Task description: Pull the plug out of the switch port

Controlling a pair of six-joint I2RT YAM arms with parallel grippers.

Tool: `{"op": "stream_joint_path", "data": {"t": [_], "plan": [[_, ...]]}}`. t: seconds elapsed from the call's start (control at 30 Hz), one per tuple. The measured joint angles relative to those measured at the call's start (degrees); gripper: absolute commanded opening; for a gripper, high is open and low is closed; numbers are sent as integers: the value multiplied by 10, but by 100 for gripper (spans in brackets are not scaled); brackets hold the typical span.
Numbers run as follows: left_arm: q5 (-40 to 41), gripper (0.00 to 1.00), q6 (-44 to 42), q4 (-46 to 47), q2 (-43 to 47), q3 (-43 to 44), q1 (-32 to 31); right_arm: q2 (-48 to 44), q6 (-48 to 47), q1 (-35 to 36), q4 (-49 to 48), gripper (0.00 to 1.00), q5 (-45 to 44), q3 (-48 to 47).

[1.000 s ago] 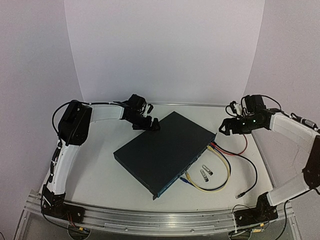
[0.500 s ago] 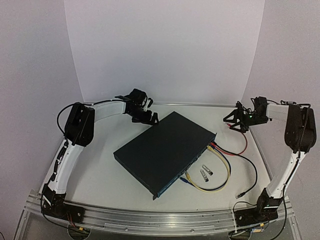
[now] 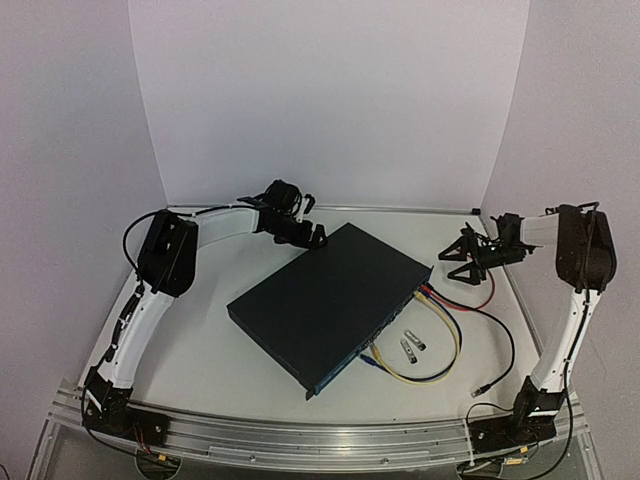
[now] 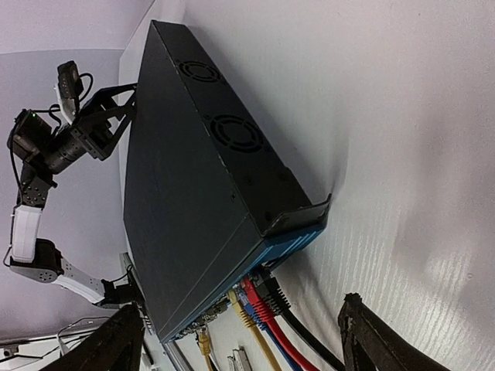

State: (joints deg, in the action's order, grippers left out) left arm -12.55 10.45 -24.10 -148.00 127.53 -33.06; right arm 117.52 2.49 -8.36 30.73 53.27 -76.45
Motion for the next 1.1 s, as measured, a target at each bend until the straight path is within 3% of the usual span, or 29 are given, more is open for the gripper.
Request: {"op": "stream_joint_path", "data": {"t": [1.1], "plan": [[-29,100,-2,76,-22,-2,0,89,63,16,10,53,90,20]]}}
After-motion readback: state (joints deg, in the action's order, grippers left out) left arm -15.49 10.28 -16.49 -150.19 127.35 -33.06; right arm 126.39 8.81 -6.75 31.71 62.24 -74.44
